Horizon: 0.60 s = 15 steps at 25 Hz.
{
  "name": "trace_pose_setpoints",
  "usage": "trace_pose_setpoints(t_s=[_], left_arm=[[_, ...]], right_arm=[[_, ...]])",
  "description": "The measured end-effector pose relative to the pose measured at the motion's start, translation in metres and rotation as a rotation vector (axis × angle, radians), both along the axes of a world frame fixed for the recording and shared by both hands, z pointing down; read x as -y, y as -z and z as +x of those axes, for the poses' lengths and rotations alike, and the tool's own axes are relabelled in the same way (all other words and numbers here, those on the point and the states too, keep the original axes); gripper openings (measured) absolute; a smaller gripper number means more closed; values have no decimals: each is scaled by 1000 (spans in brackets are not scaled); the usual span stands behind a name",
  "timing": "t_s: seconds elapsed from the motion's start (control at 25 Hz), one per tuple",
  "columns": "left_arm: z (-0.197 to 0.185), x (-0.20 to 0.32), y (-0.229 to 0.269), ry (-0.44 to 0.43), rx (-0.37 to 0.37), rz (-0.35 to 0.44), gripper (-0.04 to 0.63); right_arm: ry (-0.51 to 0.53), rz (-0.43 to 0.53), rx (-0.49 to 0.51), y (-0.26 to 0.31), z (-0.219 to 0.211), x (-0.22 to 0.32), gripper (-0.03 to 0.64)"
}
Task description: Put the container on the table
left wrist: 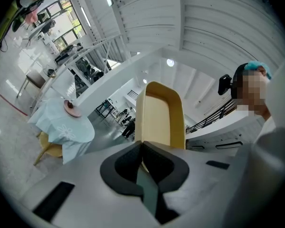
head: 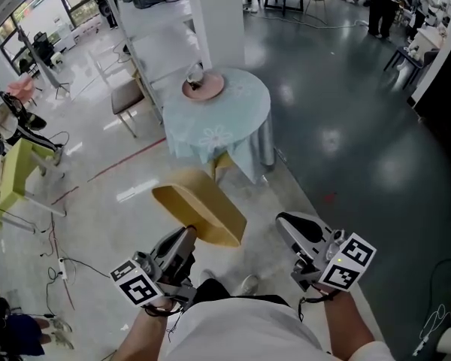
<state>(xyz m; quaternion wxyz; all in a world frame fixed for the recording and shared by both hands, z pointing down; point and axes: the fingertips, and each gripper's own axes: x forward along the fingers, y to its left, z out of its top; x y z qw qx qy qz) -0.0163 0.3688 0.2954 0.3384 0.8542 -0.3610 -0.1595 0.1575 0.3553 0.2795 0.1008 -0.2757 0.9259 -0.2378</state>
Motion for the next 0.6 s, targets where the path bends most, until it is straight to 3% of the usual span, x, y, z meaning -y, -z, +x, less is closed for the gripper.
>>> trace_pose_setpoints(t_s=[0.6], left_arm=[[-1, 40, -10, 42, -5, -3, 26]], right_arm=[[9, -16, -3, -14, 9, 41, 25]])
